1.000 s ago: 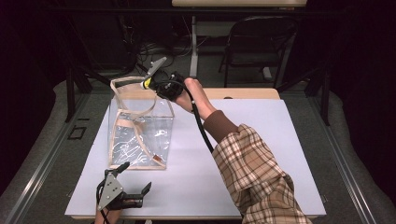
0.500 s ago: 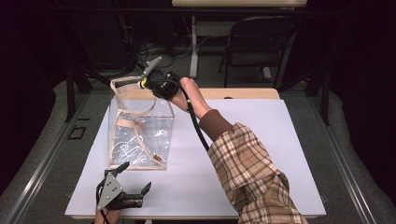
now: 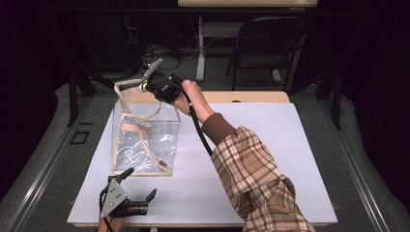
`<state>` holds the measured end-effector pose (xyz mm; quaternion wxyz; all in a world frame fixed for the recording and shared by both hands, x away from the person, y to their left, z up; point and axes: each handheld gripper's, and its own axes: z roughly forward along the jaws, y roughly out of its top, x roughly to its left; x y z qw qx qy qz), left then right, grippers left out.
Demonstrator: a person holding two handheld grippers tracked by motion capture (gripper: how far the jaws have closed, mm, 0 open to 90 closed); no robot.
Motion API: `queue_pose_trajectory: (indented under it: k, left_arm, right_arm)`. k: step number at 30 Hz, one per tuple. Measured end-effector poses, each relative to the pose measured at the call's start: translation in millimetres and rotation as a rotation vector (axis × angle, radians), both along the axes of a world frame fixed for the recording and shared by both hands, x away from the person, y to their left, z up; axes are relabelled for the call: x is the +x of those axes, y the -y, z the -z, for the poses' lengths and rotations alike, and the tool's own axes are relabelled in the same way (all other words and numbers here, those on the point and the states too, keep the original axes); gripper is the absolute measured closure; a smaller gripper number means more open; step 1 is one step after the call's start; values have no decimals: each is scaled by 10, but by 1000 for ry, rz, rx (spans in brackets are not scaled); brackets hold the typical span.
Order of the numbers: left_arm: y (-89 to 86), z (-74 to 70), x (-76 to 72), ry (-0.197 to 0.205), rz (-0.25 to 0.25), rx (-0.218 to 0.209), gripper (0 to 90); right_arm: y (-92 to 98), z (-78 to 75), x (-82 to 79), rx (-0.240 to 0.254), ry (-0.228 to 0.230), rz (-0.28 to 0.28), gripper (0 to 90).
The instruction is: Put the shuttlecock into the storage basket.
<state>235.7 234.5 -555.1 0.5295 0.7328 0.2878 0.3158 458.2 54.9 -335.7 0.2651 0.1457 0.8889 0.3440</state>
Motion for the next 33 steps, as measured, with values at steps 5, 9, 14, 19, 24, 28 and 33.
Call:
queue_pose_trajectory:
  k: [5, 9, 14, 19, 24, 28, 33]
  left_arm:
    - [0, 1, 1, -2, 0, -2, 1]
    - [0, 1, 1, -1, 1, -2, 1]
    - [-2, 1, 1, -1, 1, -4, 1]
    - [-2, 1, 2, -1, 0, -4, 1]
    - [-4, 1, 1, -1, -1, -6, 1]
    - [-4, 1, 1, -2, -1, -6, 1]
    - [-5, 0, 1, -1, 0, -7, 1]
  right_arm:
    - [-31, 10, 16, -1, -6, 1, 897]
    - [-72, 33, 36, -5, -9, -1, 896]
    - [-108, 40, 47, -6, -12, 3, 895]
    - [-153, 50, 65, -6, -17, 2, 895]
    - [-178, 64, 78, -13, -20, 1, 895]
    - [-197, 86, 92, -14, -24, 4, 895]
    - [-218, 115, 112, -16, -27, 5, 895]
